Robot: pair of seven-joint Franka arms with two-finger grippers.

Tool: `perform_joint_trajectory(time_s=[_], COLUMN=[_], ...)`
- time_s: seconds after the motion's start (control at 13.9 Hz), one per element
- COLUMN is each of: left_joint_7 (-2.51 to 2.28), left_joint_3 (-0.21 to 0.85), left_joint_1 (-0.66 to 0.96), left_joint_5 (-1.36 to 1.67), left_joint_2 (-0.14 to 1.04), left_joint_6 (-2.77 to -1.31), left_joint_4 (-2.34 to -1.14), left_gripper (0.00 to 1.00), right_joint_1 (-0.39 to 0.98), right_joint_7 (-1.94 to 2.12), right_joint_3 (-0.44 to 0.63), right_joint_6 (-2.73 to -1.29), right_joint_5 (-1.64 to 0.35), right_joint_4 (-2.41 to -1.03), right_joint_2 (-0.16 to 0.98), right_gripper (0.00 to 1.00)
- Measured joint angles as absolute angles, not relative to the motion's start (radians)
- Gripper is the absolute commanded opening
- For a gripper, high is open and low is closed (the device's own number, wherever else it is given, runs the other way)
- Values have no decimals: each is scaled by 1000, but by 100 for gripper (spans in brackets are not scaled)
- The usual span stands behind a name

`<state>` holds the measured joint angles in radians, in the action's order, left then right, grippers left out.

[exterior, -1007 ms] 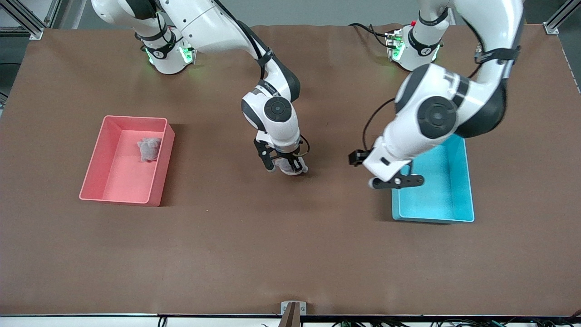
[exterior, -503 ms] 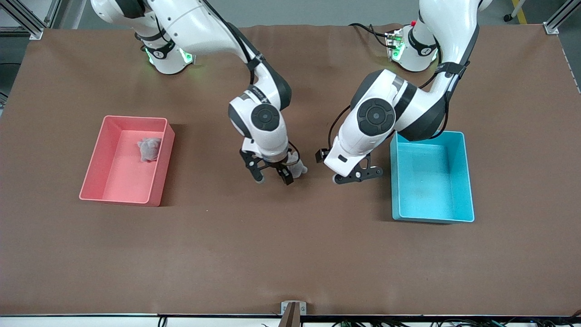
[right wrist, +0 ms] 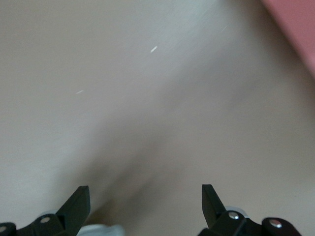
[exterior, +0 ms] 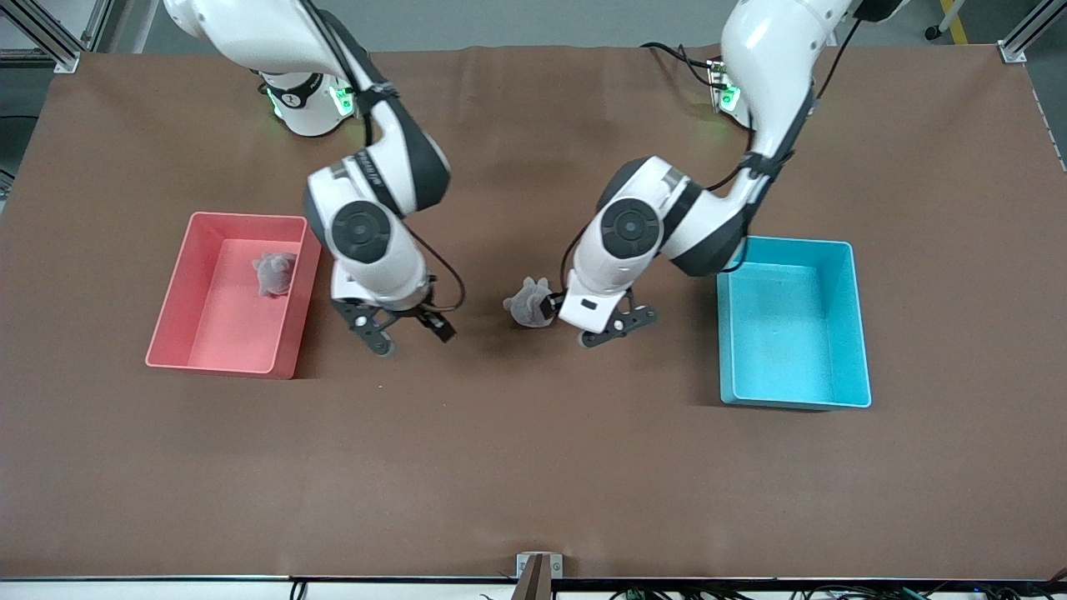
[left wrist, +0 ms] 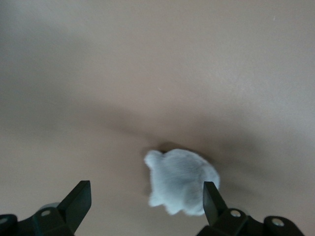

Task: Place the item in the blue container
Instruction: 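Open the right gripper and return it to the pink box, then place the plush in the blue box while the right gripper grasps another plush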

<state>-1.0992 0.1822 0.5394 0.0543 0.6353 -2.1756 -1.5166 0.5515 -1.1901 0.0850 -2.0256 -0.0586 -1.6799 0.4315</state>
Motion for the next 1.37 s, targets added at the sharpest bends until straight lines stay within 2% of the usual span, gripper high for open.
perform_joint_trajectory(time_s=[0.22, 0.5, 0.79, 0.93, 1.08, 1.22, 1.37], left_joint_7=[-1199, -1292, -1323, -1326, -1329, -1341, -1341], left_joint_3=[182, 183, 184, 185, 186, 185, 184], left_joint_1=[561, 581, 601, 609, 632, 658, 666], left_joint_5=[54, 55, 65, 65, 65, 65, 65], left_joint_2=[690, 715, 744, 756, 767, 776, 781], left_joint_6=[-2254, -2308, -2340, -2342, -2342, -2343, -2344], left_joint_4=[-1514, -1512, -1511, -1510, -1510, -1510, -1509], left_gripper=[98, 94, 85, 77, 63, 41, 15], right_joint_1=[429, 264, 194, 152, 103, 63, 55], right_joint_7=[-943, -660, -569, -513, -468, -443, -441], right_joint_3=[88, 90, 89, 89, 89, 89, 88], right_joint_6=[-1946, -1941, -1997, -2086, -2190, -2242, -2246], right_joint_5=[-58, -48, 8, 10, 10, 10, 10], right_joint_4=[-1750, -1894, -2008, -2084, -2174, -2237, -2258], right_joint_2=[349, 254, 221, 215, 214, 214, 214], right_gripper=[100, 100, 100, 100, 100, 100, 100])
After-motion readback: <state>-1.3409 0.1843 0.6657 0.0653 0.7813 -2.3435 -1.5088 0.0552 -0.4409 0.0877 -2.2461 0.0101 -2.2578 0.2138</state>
